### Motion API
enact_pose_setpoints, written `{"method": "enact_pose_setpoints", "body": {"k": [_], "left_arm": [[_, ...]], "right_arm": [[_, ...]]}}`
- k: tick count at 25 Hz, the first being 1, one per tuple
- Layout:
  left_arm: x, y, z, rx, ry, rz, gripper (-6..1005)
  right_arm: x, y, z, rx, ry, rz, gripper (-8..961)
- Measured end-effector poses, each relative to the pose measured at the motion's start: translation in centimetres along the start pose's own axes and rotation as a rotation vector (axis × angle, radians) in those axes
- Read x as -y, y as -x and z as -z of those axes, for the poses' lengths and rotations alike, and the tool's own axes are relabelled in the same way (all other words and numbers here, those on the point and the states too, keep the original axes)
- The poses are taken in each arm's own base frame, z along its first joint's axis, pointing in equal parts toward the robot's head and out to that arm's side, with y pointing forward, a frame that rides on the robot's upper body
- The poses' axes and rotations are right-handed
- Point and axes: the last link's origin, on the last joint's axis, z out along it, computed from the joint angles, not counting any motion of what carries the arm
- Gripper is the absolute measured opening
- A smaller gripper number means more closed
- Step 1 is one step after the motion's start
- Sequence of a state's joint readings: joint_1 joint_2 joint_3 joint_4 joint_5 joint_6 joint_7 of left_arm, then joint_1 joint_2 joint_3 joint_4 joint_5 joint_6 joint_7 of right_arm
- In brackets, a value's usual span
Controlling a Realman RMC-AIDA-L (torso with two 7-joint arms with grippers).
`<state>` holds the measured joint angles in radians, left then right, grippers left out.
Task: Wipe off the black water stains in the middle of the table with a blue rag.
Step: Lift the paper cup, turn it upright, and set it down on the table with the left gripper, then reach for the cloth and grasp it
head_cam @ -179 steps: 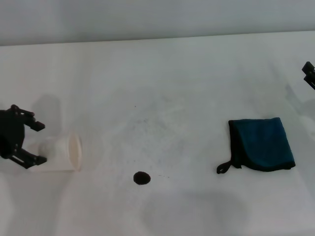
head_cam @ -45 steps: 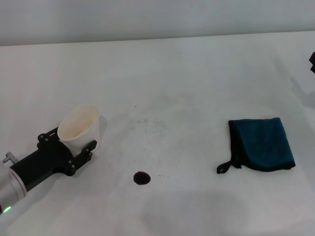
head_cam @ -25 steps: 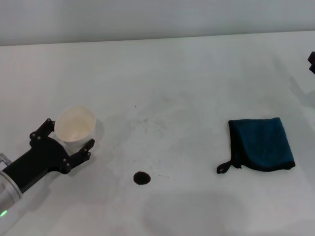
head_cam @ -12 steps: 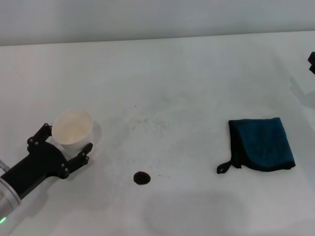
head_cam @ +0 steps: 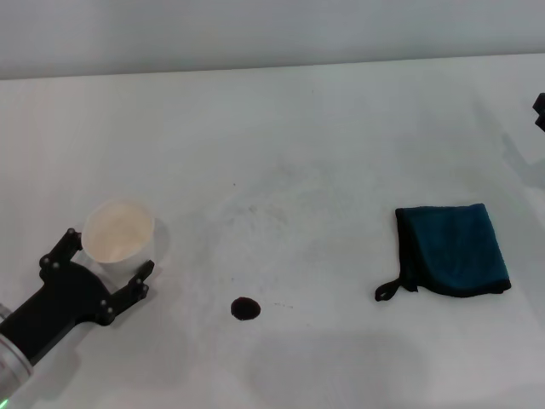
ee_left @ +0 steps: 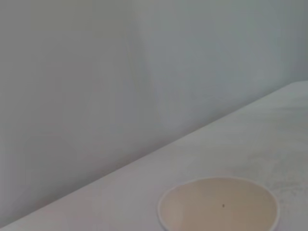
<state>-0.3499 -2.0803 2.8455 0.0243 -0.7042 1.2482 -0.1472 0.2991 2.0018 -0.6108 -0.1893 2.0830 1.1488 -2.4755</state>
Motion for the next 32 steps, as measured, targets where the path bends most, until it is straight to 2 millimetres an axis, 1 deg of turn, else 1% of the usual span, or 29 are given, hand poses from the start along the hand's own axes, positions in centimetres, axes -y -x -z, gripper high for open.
{"method": "enact_pose_setpoints", "body": {"k": [9,22,27,28,29,32], "left_arm": [[-0.4,0.8,1.1,0.022,-0.039,0.022,879],[-0.5,1.4,1.8,0.048,-0.057,0.041,877],[-1.3,1.7,2.5,0.043,-0.067,0.068,877],[-1.6,1.6,3.0,0.029,-0.077,0.081,878],[-1.6,1.6,3.0,0.029,-0.077,0.081,878],[-1.7,1.5,3.9,0.0,-0.105,0.096,878]], "right_arm": [[-0.3,0.1,-0.3,0.0,0.011,0.003,800],[-0.4,0.0,-0.5,-0.006,0.012,0.003,798],[-0.4,0.0,-0.8,-0.012,0.009,0.004,797],[-0.4,0.0,-0.9,-0.013,0.01,0.005,797],[-0.4,0.0,-0.9,-0.014,0.009,0.006,796],[-0.4,0.1,-1.0,-0.015,0.008,0.007,796]]}}
